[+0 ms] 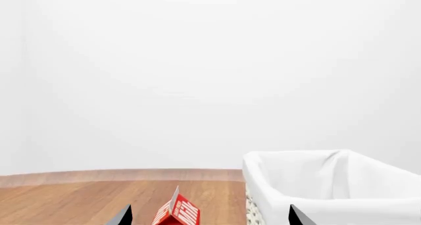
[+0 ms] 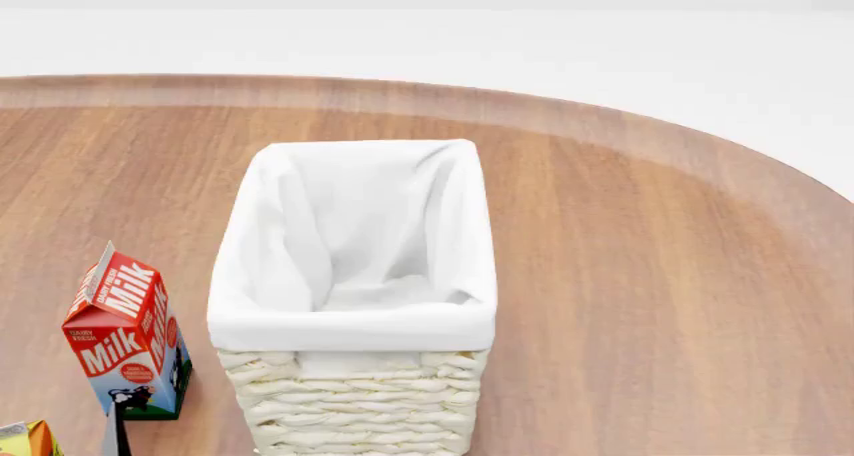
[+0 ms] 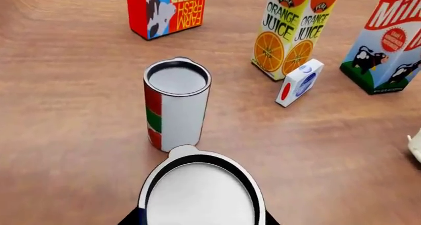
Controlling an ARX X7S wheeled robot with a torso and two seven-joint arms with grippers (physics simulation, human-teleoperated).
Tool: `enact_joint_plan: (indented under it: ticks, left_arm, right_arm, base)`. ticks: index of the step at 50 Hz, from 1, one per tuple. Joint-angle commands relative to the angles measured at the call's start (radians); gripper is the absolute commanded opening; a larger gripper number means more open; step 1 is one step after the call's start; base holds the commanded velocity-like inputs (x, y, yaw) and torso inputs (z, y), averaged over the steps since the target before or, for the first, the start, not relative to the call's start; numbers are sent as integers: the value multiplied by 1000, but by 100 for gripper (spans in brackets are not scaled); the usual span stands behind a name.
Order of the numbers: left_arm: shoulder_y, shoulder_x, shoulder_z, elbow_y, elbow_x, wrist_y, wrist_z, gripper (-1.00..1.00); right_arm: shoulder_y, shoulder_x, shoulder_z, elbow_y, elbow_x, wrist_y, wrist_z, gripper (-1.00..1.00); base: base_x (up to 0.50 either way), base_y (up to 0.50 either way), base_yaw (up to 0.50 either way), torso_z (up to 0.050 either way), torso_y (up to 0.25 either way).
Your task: Pick up the alphabet soup, and put it in the basket.
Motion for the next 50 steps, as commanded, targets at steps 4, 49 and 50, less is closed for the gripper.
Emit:
enact_joint_plan:
  ticks: [4, 49, 50]
  left_arm:
    - [2, -4, 3, 6, 2, -1, -6, 100]
    - [-2, -12, 10, 3, -5, 2, -18, 100]
    - [-3, -12, 10, 1, -5, 2, -18, 100]
  right_arm:
    - [12, -35, -40, 107, -56, -24, -12, -100]
    - [-183, 205, 107, -456, 3, 15, 173, -100]
    - [-186, 210, 111, -461, 18, 3, 168, -100]
  base:
    - [0, 3, 3, 0, 0]
    - [0, 0, 0, 0, 0]
    - [0, 0, 0, 0, 0]
